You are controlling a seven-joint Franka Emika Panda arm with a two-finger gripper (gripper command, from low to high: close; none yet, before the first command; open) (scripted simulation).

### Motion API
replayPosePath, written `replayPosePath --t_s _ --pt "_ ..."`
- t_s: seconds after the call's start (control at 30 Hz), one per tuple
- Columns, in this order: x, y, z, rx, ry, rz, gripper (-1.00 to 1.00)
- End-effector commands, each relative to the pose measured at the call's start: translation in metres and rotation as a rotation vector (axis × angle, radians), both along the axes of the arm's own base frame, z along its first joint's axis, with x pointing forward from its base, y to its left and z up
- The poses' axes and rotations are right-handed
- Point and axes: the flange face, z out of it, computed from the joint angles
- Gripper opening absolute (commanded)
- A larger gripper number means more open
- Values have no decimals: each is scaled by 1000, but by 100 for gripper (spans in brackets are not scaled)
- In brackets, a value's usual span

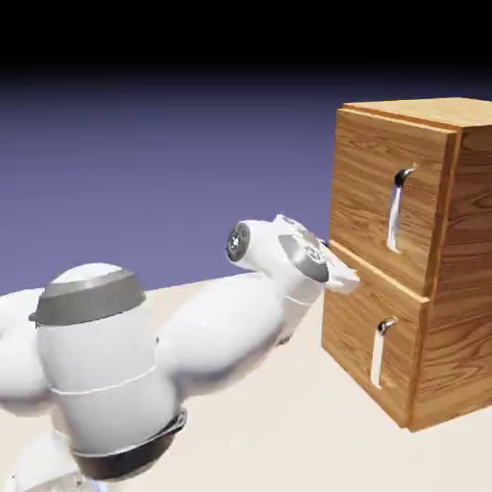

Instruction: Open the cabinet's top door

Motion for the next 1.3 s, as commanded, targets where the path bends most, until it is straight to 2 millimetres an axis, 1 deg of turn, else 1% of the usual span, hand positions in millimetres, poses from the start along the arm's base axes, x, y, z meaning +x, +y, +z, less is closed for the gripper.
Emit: replayPosePath --t_s 0.0,0.07,0.1,0.13,0.27,0.3,0.33,0.37,0.6,0.83,1.03,1.27 --pt "-3 -16 15 -39 -69 -31 100" --pt "-12 -50 45 -122 -204 -108 100" --pt "-13 -55 49 -135 -222 -120 100" --pt "-13 -55 49 -135 -222 -120 100" --pt "32 -52 49 -134 -222 -119 100" --pt "36 -52 49 -135 -222 -120 100" --pt "36 -52 49 -135 -222 -120 -100" --pt "36 -52 49 -135 -222 -120 -100" --pt "-12 -23 49 -155 -209 -305 -100" --pt "-51 11 49 -174 -196 -477 -100" --pt "-77 41 49 -187 -185 -608 -100" --pt "-99 77 49 -201 -173 -747 -100"
